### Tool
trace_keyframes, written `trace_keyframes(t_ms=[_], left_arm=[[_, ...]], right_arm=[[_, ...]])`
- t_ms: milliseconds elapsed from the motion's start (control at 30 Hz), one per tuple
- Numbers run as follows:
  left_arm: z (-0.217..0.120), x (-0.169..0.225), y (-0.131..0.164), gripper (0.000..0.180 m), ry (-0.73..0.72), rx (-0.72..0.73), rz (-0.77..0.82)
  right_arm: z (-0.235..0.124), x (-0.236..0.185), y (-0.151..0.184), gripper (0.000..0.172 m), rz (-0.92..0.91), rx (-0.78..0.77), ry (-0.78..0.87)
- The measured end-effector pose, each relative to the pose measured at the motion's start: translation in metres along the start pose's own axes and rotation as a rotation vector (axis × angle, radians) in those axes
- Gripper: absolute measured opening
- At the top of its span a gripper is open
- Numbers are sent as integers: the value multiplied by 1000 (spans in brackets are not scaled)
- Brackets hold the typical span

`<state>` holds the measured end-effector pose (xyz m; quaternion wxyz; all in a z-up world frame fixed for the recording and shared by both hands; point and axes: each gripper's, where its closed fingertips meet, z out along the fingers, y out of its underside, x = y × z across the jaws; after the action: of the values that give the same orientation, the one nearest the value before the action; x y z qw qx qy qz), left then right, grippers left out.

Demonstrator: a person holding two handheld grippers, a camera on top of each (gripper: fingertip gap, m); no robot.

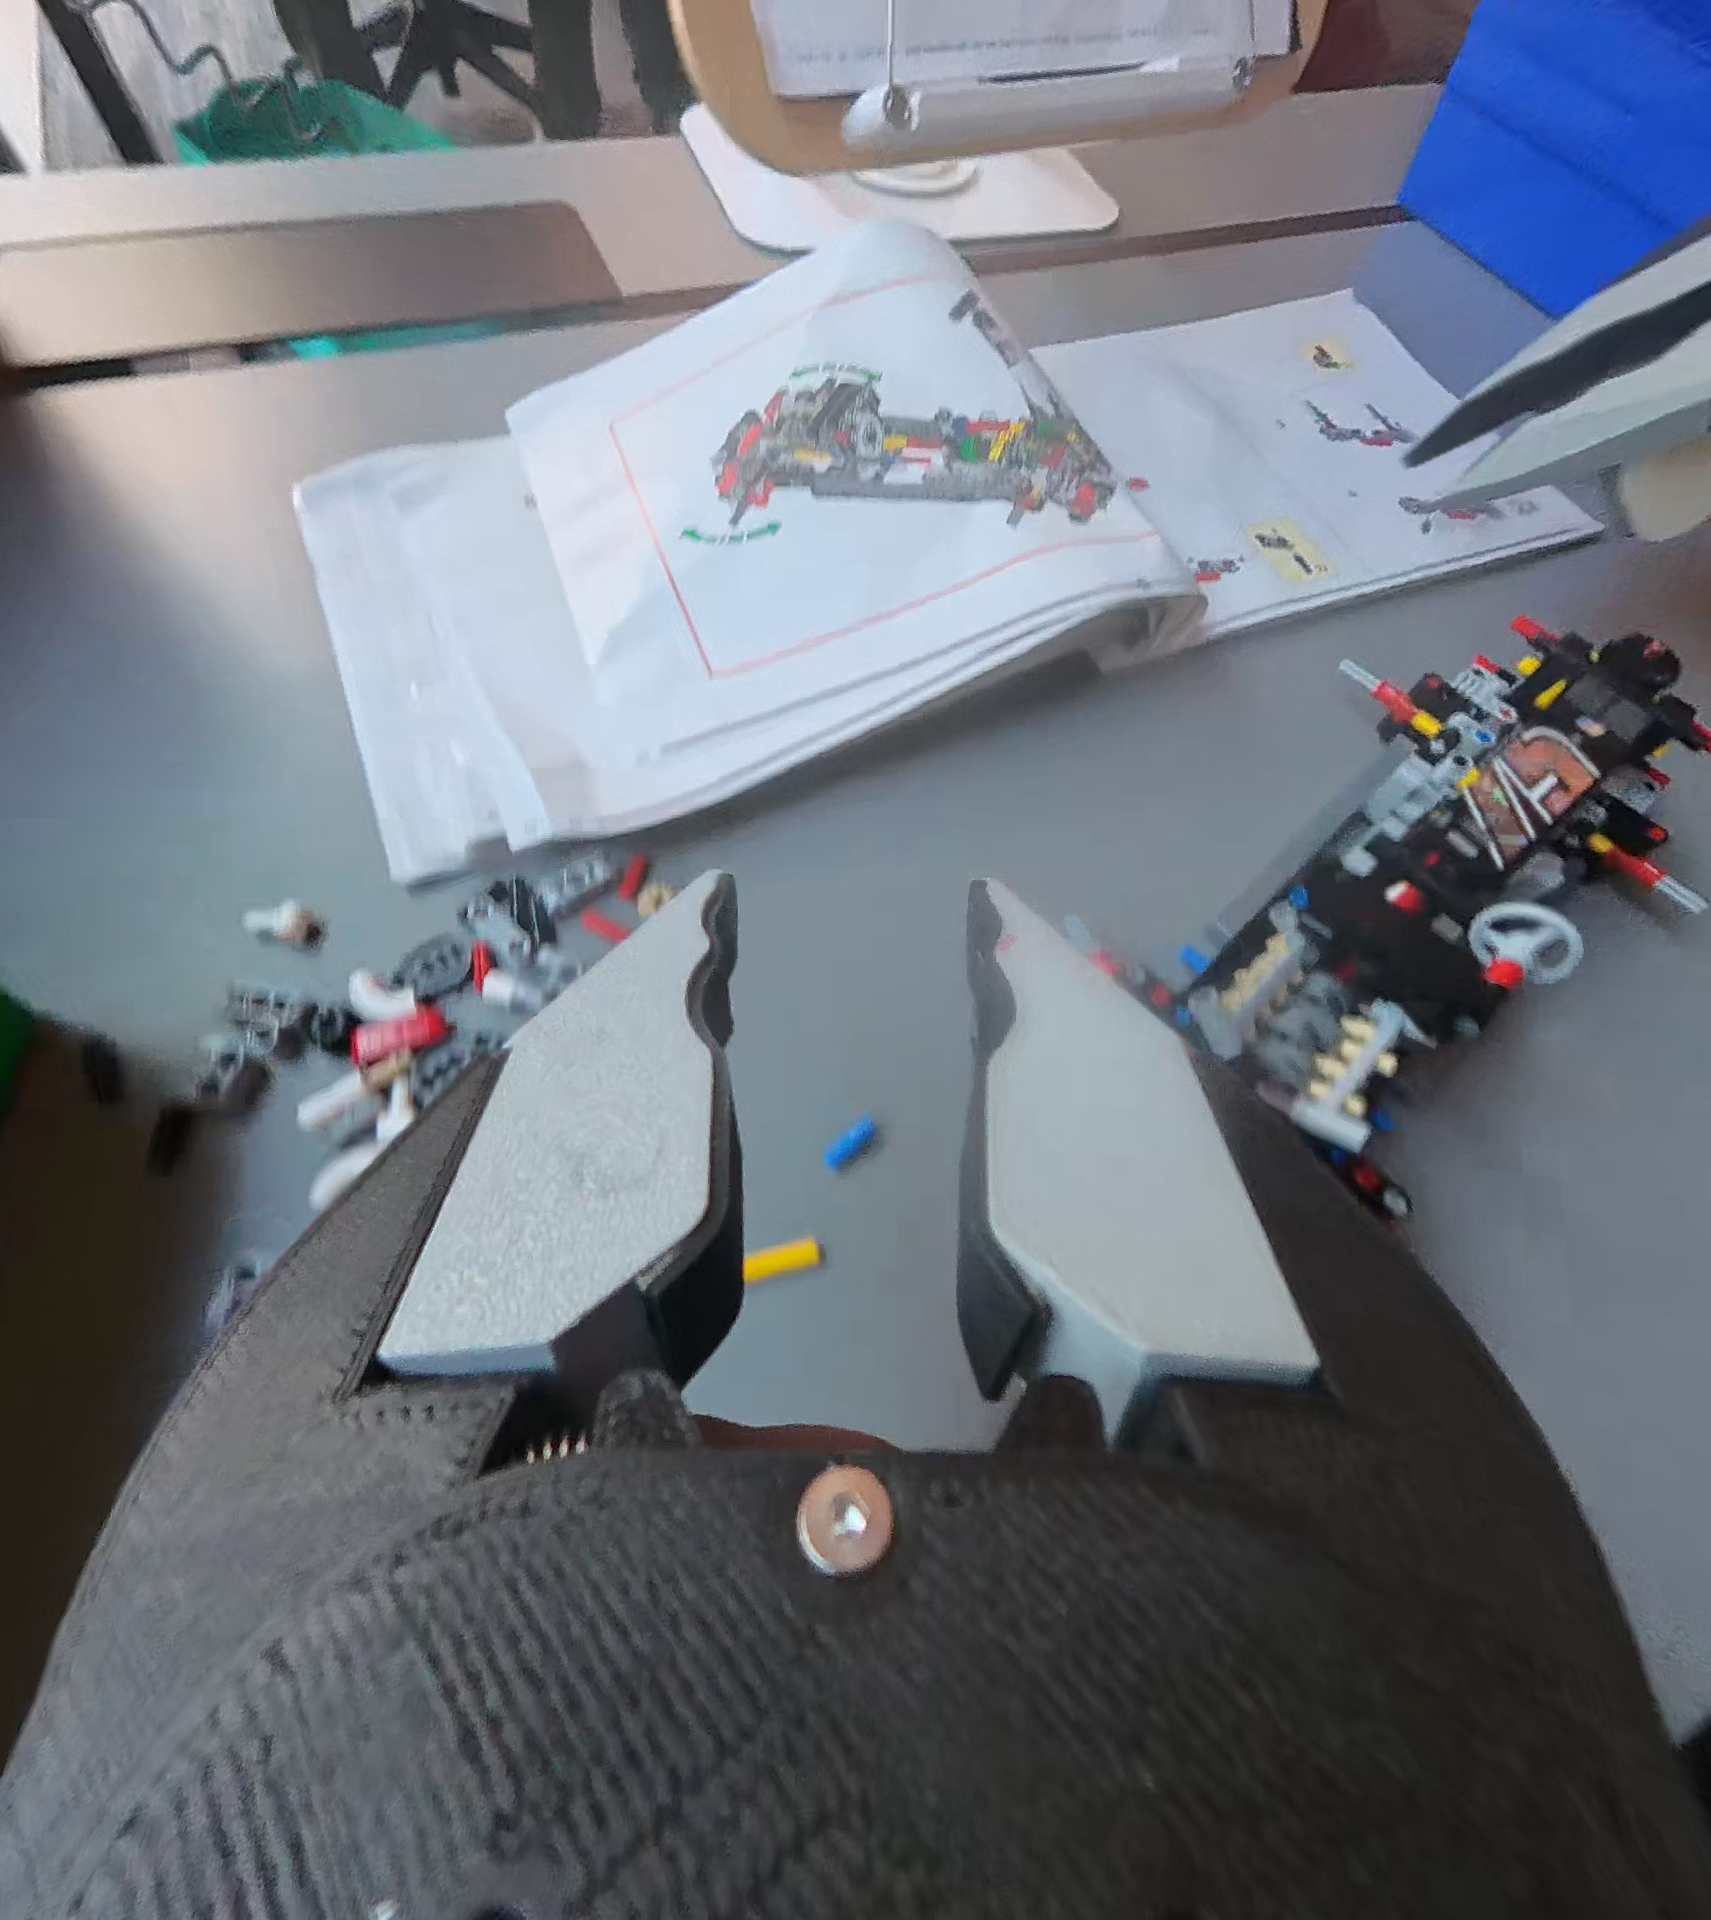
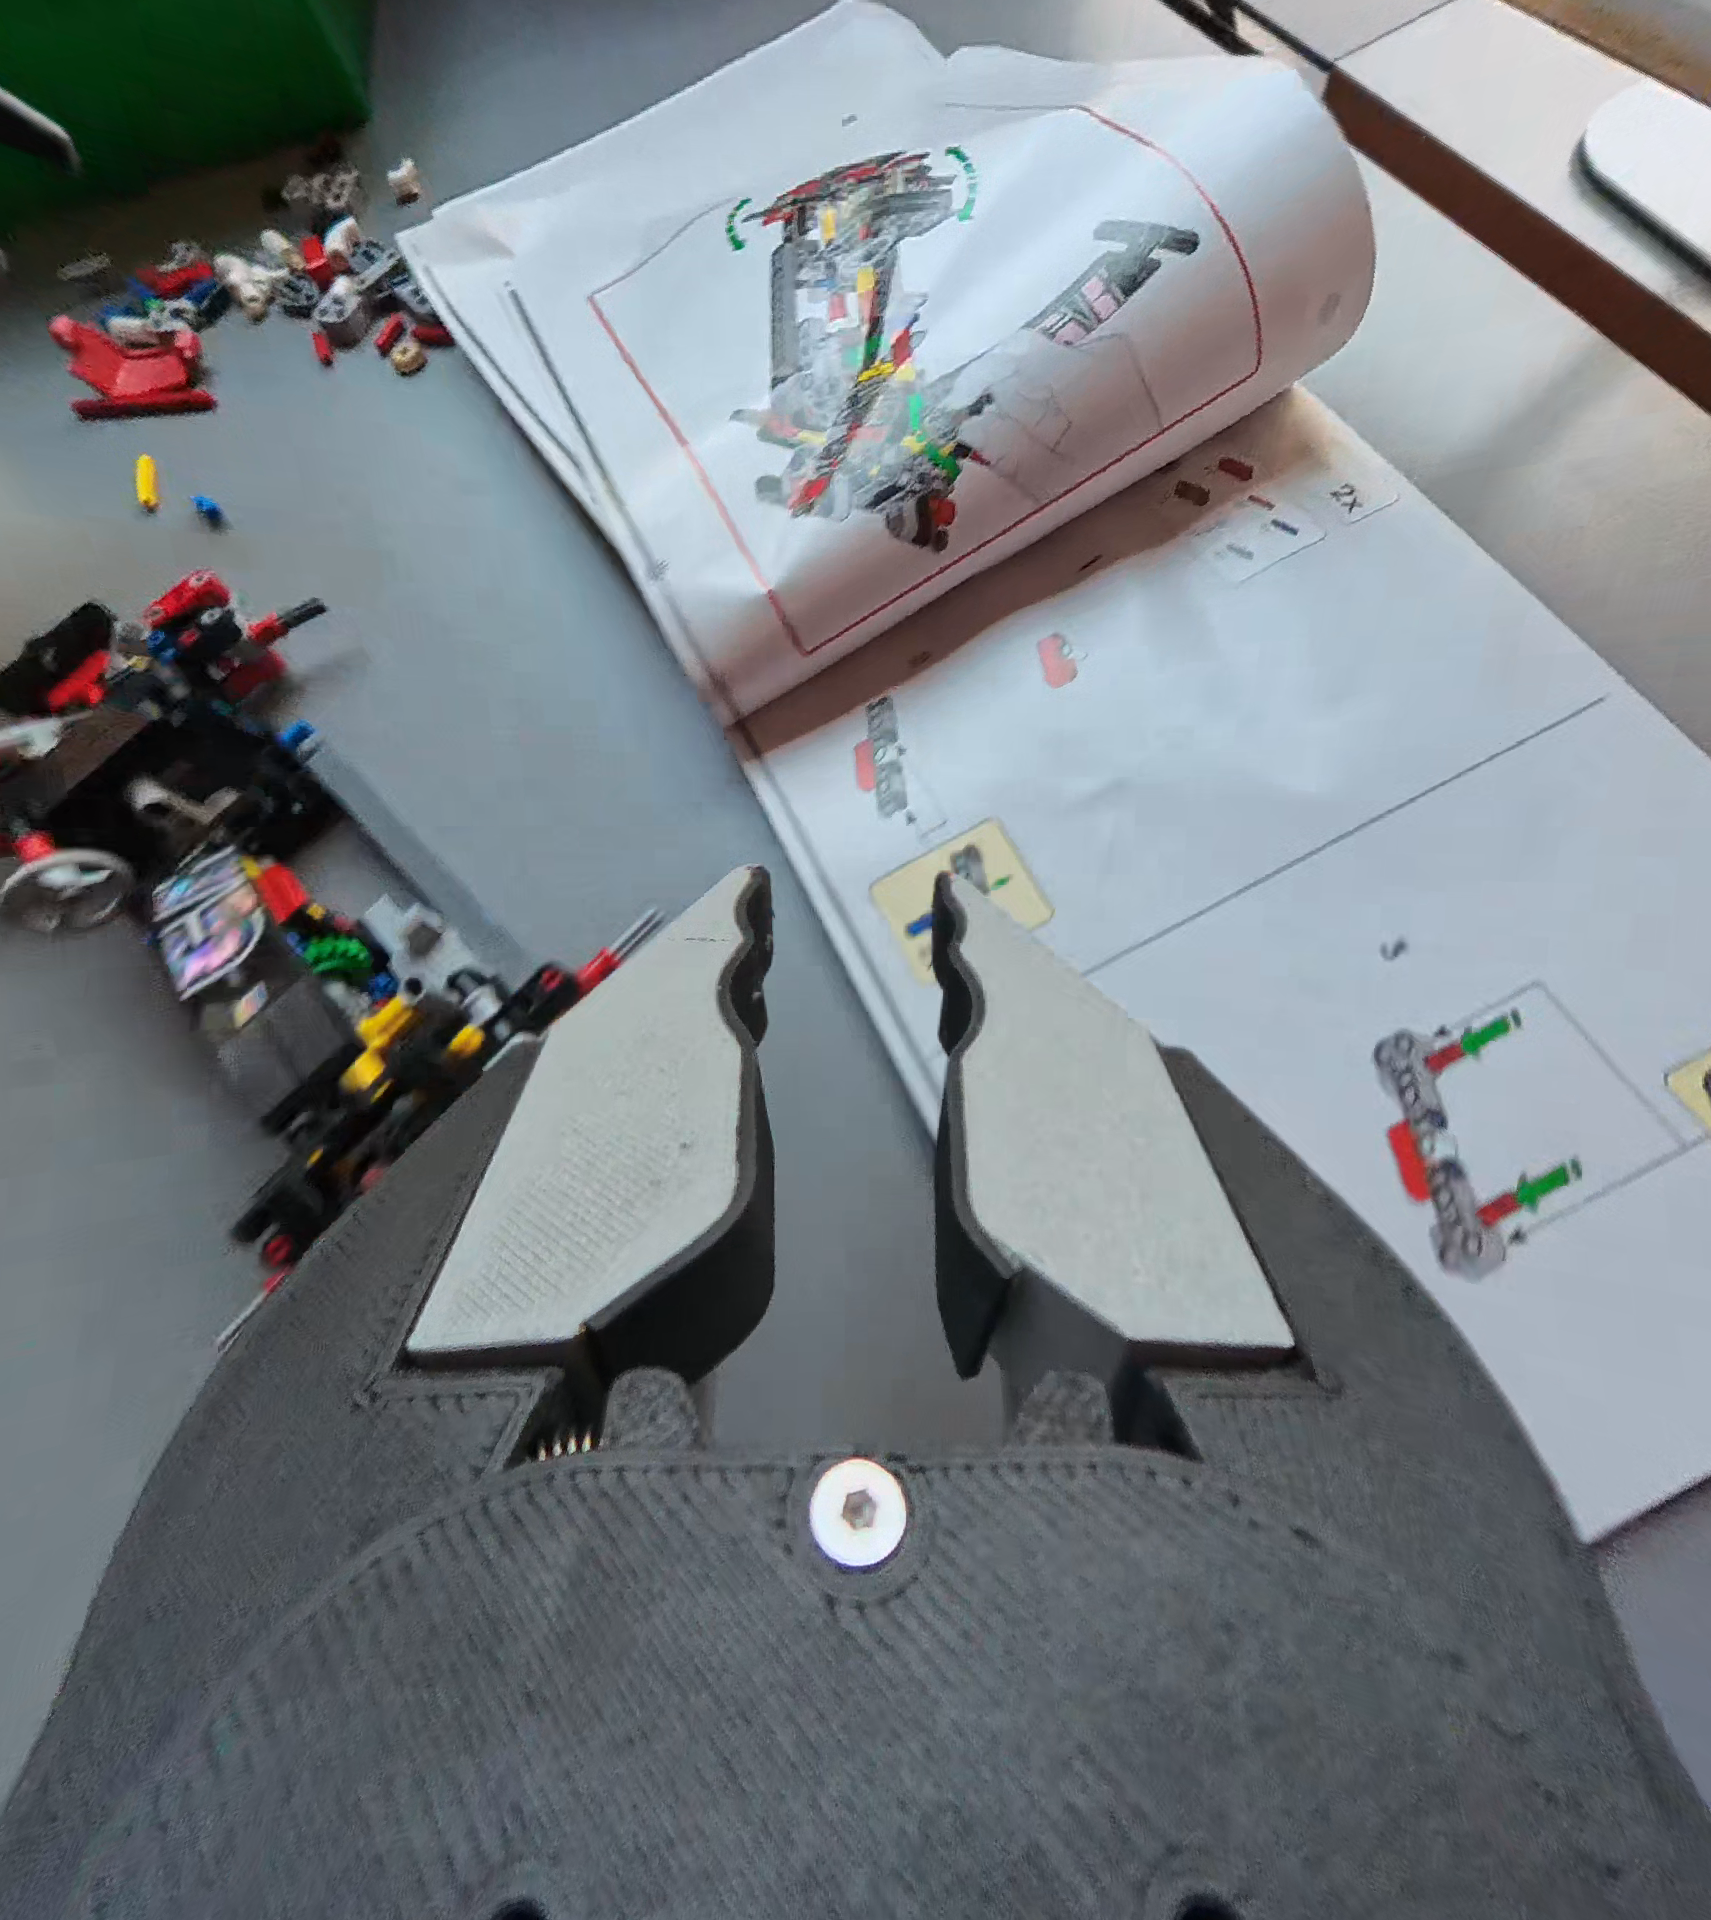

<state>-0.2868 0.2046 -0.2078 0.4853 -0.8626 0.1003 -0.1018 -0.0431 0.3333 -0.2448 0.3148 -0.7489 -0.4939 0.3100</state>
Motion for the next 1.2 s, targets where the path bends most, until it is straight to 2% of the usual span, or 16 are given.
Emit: trace_keyframes(t_ms=[167, 267, 400, 467, 533, 600, 667, 733, 833, 967, 1067, 1200], left_arm=[[62, -15, -30, 42, 43, -41, 94], [96, -32, -33, 43, 60, -86, 88], [125, -54, -27, 45, 31, -180, 134], [131, -56, -27, 44, 23, -171, 122], [131, -39, -30, 44, 95, -127, 86], [129, -37, -29, 43, 62, -102, 143], [131, -39, -25, 42, 20, -108, 207], [135, -36, -18, 43, 17, -149, 237], [134, -28, -20, 43, 27, -136, 265], [137, -29, -12, 43, 25, -176, 256], [140, -38, -2, 41, -5, -220, 272], [140, -37, -2, 39, 2, -213, 262]], right_arm=[[53, 33, -25, 25, 64, -83, -30], [77, 43, -34, 26, 42, -146, -46], [94, 38, -57, 25, 15, -138, -132], [101, 25, -64, 33, 0, -137, -226], [110, 18, -62, 34, -38, -168, -263], [118, 18, -64, 27, -90, -179, -236], [123, 14, -72, 27, -101, -182, -242], [131, 10, -75, 28, -75, -224, -260], [147, 8, -72, 19, -100, -270, -227], [157, -5, -78, 25, -132, -252, -218], [146, -15, -87, 25, -131, -167, -218], [103, -10, -92, 26, -101, -20, -159]])
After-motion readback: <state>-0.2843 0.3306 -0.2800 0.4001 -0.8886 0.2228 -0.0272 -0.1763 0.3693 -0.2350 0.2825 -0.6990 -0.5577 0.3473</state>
